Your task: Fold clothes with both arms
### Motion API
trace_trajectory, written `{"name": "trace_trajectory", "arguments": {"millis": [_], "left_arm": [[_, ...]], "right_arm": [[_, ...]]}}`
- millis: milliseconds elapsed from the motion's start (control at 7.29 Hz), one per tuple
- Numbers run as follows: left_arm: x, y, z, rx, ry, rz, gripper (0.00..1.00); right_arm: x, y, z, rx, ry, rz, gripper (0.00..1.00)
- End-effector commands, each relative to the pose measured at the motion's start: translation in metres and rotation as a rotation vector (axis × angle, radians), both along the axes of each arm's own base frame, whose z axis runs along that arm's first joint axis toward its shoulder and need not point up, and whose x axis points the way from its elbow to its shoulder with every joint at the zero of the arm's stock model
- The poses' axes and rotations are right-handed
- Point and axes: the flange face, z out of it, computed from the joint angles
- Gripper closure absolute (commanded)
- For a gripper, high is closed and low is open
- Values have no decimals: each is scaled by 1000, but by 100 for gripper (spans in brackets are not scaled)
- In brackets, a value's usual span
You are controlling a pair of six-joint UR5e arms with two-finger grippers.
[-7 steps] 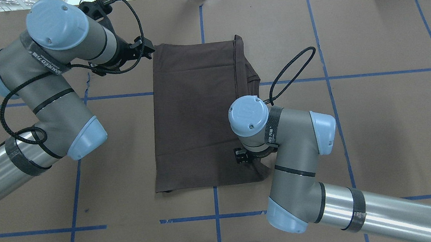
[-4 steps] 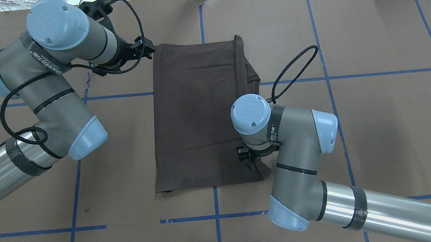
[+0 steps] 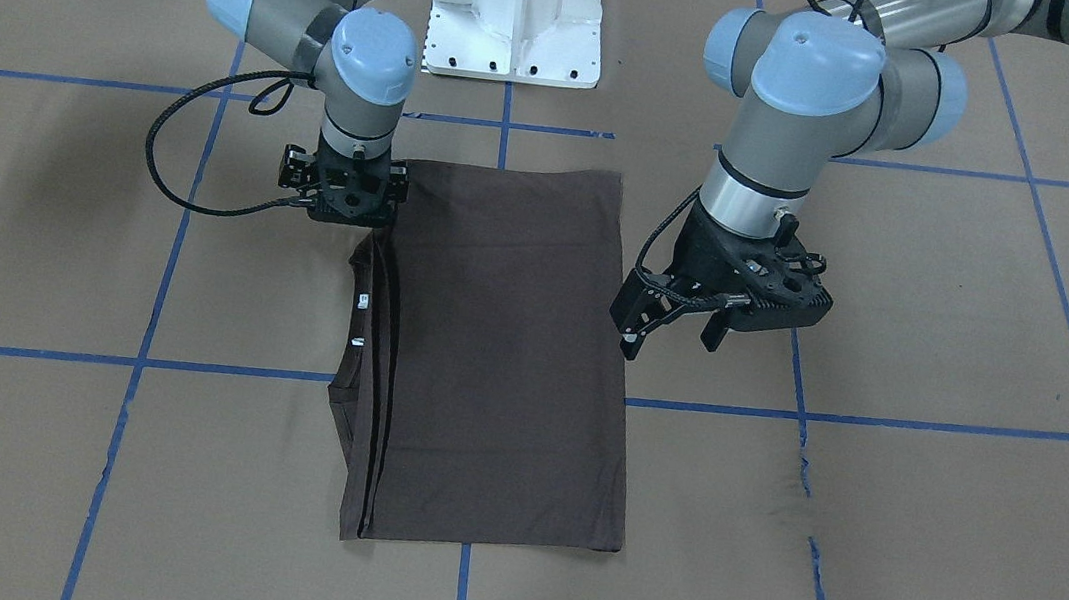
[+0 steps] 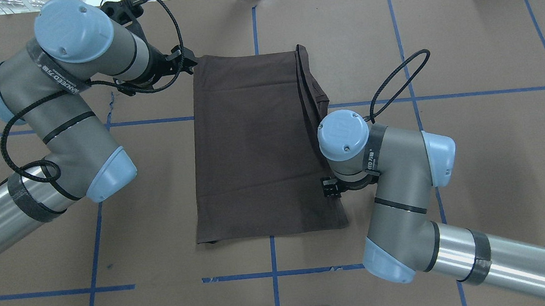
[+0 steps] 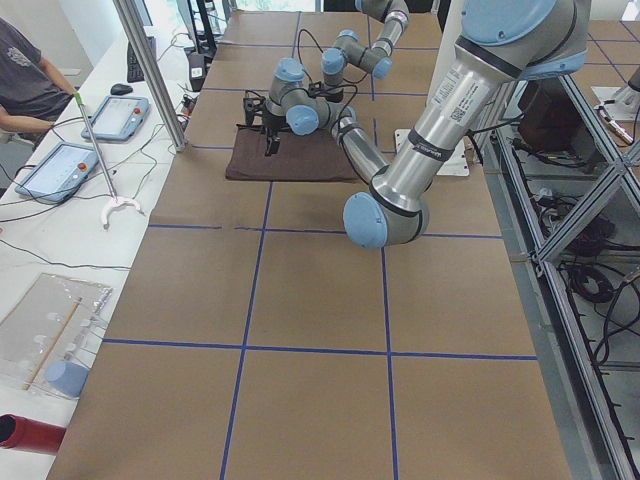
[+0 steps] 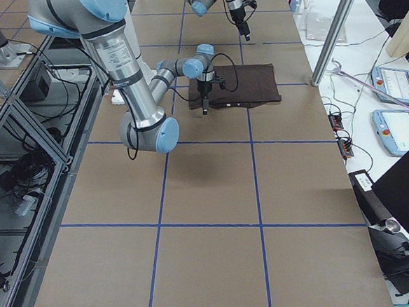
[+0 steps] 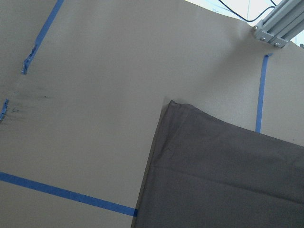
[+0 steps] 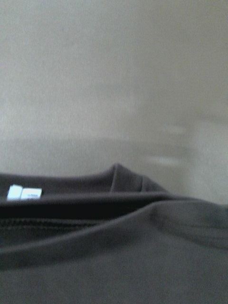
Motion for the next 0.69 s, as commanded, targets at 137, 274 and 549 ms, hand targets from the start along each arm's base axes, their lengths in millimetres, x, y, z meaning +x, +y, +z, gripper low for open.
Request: {"name": "trace_trajectory", "arguments": {"millis": [137, 274, 549], "left_arm": [[0, 0, -3, 1, 5, -2, 0], [0, 0, 1, -1, 2, 0, 0], [11, 40, 26, -52, 46, 54, 0]], "right_arm": [[47, -16, -47, -28, -32, -6, 0], [45, -18, -61, -13, -60, -8, 0], [54, -17, -106, 45, -218, 47, 0]]}}
